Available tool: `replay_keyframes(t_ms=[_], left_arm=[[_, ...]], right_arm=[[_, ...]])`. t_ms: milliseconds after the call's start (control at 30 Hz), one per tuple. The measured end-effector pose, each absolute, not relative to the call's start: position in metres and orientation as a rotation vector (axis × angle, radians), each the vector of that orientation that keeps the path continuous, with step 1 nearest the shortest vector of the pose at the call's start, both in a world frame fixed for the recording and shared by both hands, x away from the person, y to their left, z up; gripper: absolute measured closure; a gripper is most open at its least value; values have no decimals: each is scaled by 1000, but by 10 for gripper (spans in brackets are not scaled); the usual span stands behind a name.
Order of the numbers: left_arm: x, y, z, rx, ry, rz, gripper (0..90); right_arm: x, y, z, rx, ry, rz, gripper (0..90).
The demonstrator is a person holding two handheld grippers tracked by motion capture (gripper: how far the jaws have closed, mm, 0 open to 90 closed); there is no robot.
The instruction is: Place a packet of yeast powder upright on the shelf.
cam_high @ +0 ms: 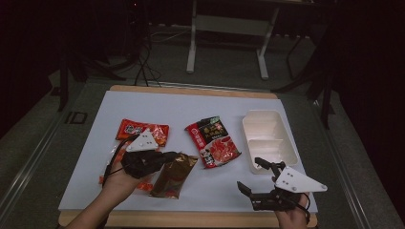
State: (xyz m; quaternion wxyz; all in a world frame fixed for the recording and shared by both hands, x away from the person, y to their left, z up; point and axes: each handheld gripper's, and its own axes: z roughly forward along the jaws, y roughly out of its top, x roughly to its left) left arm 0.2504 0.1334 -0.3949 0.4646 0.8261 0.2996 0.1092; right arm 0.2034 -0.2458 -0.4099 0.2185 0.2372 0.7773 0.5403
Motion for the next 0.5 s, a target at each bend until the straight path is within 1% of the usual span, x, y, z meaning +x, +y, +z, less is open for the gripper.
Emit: replay_keyframes(t_ms=[200, 367, 467, 500], left_arm=[[251, 128, -395, 1983, 730, 242, 900], [250, 122, -388, 1952, 709, 227, 900], [248, 117, -381, 1929, 668, 224, 900], [247, 116, -380, 1918, 661, 221, 900]], right_arm=[[203, -241, -396, 695, 2171, 1538, 111], [202, -229, -390, 632, 2204, 1559, 104], [203, -221, -387, 610, 2236, 1560, 142], [205, -219, -385, 610, 2244, 1589, 170]])
